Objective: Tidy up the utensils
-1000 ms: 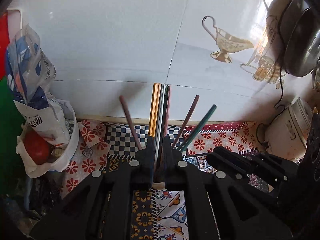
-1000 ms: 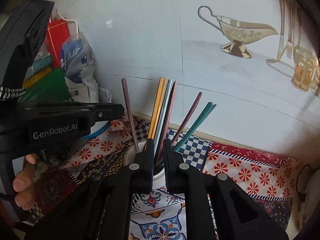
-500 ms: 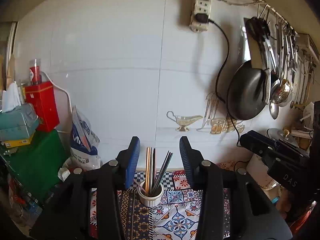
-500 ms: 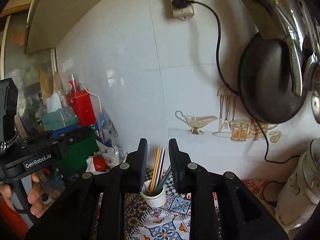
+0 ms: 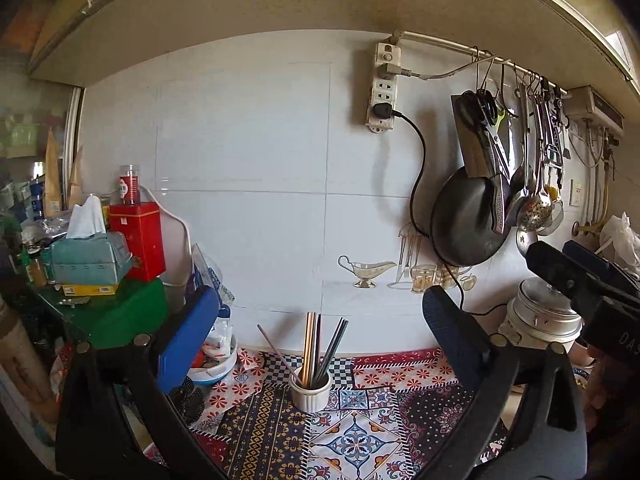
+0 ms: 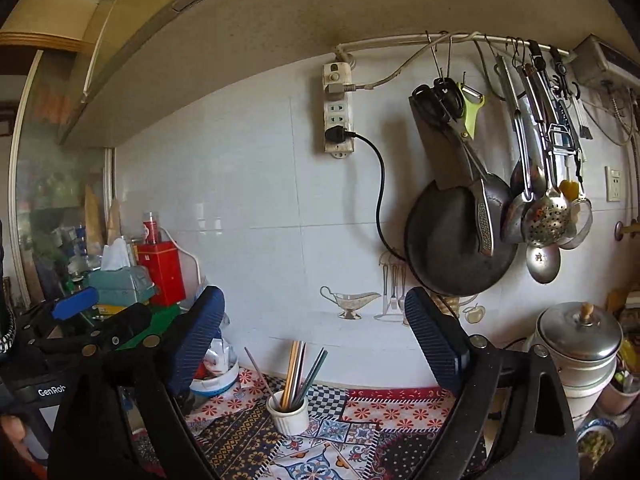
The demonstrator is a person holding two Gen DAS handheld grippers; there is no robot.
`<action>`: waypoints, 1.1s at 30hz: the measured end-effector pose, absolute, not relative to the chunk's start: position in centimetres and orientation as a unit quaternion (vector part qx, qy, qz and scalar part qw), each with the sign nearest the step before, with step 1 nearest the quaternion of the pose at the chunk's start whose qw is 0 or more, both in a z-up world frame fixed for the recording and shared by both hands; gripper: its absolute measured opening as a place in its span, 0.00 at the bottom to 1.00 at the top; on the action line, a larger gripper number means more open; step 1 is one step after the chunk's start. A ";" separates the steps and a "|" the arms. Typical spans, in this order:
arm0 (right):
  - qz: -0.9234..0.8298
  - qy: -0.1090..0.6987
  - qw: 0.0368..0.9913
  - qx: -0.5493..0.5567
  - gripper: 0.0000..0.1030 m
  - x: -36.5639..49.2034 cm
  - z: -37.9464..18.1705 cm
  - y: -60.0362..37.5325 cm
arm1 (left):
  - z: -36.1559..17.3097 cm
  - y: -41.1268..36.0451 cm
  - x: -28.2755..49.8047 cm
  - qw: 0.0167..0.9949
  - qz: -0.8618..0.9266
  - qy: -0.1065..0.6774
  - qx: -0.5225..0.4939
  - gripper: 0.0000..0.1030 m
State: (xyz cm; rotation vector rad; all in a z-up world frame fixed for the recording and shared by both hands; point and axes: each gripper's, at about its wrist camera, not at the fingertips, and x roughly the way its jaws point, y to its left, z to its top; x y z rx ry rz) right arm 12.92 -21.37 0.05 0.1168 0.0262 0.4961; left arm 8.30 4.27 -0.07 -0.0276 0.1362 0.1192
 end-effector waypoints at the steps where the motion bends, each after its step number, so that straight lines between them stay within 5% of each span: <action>1: 0.241 0.010 0.969 0.059 1.00 12.5 0.0 -21.6 | -0.2 4.3 8.0 0.995 0.062 0.071 -0.016 0.99; 33: 0.210 0.053 0.975 0.051 1.00 9.6 -2.1 -22.5 | -2.4 1.7 5.1 0.992 0.064 0.102 -0.025 0.99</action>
